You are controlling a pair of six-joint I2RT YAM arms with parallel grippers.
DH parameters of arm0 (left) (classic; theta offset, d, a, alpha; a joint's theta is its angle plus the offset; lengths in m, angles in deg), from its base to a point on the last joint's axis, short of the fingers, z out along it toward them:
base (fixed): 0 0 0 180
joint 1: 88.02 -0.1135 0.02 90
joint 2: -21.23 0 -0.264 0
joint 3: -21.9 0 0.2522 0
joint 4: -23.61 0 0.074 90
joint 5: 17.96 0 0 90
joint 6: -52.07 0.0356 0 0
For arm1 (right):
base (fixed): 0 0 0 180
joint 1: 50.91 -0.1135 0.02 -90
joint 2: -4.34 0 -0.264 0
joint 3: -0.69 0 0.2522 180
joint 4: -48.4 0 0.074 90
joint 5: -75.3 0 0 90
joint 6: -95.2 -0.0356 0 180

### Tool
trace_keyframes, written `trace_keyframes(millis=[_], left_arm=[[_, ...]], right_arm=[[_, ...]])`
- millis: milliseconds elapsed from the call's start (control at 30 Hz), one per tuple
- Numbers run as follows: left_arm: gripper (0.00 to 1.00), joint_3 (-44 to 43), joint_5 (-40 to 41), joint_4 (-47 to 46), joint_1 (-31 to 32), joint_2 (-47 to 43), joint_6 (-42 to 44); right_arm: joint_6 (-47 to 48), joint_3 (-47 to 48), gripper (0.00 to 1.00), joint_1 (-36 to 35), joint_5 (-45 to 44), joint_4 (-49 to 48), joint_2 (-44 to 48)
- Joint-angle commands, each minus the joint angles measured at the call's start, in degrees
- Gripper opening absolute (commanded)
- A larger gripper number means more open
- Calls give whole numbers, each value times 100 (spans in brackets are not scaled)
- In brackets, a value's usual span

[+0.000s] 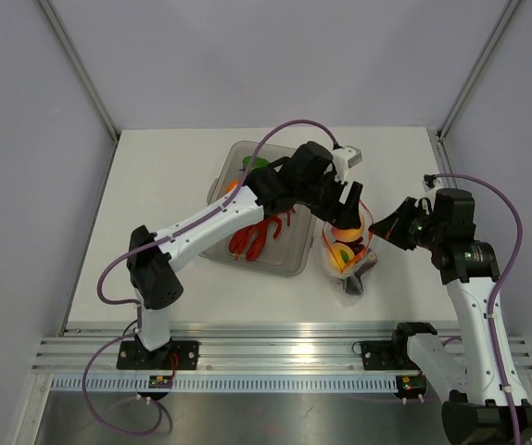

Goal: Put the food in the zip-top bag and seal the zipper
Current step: Place the fake fruit at the center of the board, then adjust the zipper food storage bag at the center of the board.

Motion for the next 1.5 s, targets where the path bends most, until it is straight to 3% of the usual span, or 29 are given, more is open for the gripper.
trace_keyframes(millis=[0,67,100,267,367,400,567,833,967,1133,1300,1400,1467], left_arm=[[67,-188,-25,-390,102,36,-132],[95,-337,-60,-303,128,71,-63],[99,-521,-43,-146,137,71,-10],[99,-488,885,5,68,-427,298],[89,30,1108,-329,-213,-658,307],[82,-21,1152,-146,-267,-597,307],[68,4,1653,374,-320,-289,298],[44,681,837,-171,-311,-359,61],[41,839,223,-425,-311,-377,-88],[27,892,-411,-759,-267,-280,-325],[23,919,-833,-1399,-13,-113,-843],[23,963,-1062,-1874,102,-34,-1195],[23,980,-1115,-2007,146,-95,-1223]], right_arm=[[104,216,0,-12,27,60,37],[122,207,0,-4,27,60,20],[122,198,0,-12,18,60,28],[131,137,0,-12,44,78,108],[174,119,0,-4,114,122,116],[183,119,0,-4,132,131,108],[254,198,0,-12,167,192,46],[359,348,0,-12,80,184,-182],[421,506,0,-4,88,87,-402],[500,839,0,-12,141,-159,-806],[623,1392,0,-4,281,-309,-1473],[649,1682,3,-4,615,-335,-1860],[746,1858,12,-12,800,-221,-2010]])
